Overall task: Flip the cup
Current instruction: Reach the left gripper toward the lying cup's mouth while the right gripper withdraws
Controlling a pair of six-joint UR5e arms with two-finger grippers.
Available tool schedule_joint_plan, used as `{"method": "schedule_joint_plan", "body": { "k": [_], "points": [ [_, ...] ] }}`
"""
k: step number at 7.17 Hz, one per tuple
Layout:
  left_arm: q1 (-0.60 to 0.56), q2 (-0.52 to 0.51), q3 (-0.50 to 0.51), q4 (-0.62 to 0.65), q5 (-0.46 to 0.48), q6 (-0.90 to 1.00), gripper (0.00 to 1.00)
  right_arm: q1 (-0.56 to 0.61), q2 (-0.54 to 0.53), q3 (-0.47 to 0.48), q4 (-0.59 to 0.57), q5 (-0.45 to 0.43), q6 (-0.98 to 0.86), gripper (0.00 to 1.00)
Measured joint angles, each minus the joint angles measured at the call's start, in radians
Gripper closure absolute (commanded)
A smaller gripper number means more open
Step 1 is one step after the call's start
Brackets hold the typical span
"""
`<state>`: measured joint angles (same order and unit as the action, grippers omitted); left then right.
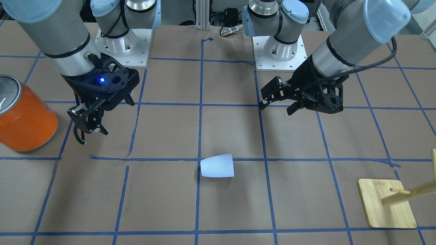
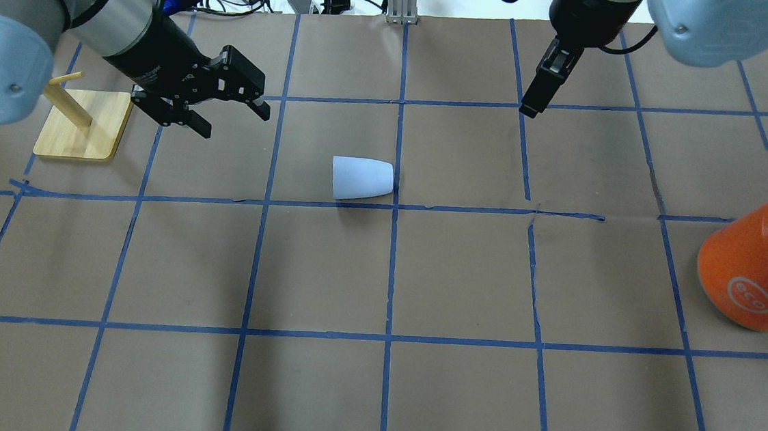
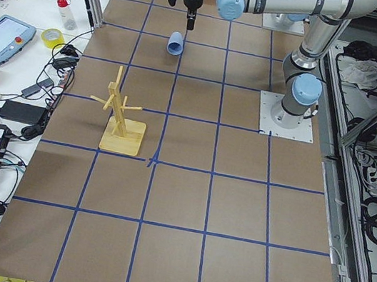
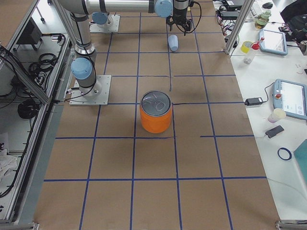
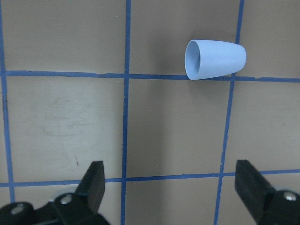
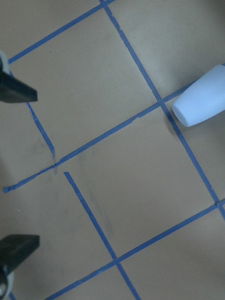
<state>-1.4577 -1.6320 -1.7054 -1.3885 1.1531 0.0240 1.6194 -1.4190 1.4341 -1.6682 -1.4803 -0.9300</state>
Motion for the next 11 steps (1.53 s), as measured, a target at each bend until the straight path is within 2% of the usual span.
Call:
{"method": "schedule_joint_plan", "body": {
  "k": [3,4,6,8,11],
  "points": [
    [0.012,-0.145,-0.119,0.271,-0.217,0.018,0.0,-0.003,-0.05,0.016,0.011,-0.006,0.444,0.0],
    [0.012,-0.198,-0.129,0.329,-0.257,0.02,0.0,-0.002,-0.065,0.019,0.014,-0.01,0.552,0.0],
    [0.012,-0.298,-0.144,0.45,-0.316,0.023,0.0,-0.001,-0.096,0.037,0.04,-0.082,0.736,0.0],
    [0.012,-0.356,-0.152,0.493,-0.411,0.024,0.0,-0.002,-0.121,0.06,0.093,-0.118,0.795,0.0],
    [0.011,-0.426,-0.184,0.592,-0.436,0.024,0.0,-0.001,-0.129,0.071,0.105,-0.116,0.832,0.0]
  ]
}}
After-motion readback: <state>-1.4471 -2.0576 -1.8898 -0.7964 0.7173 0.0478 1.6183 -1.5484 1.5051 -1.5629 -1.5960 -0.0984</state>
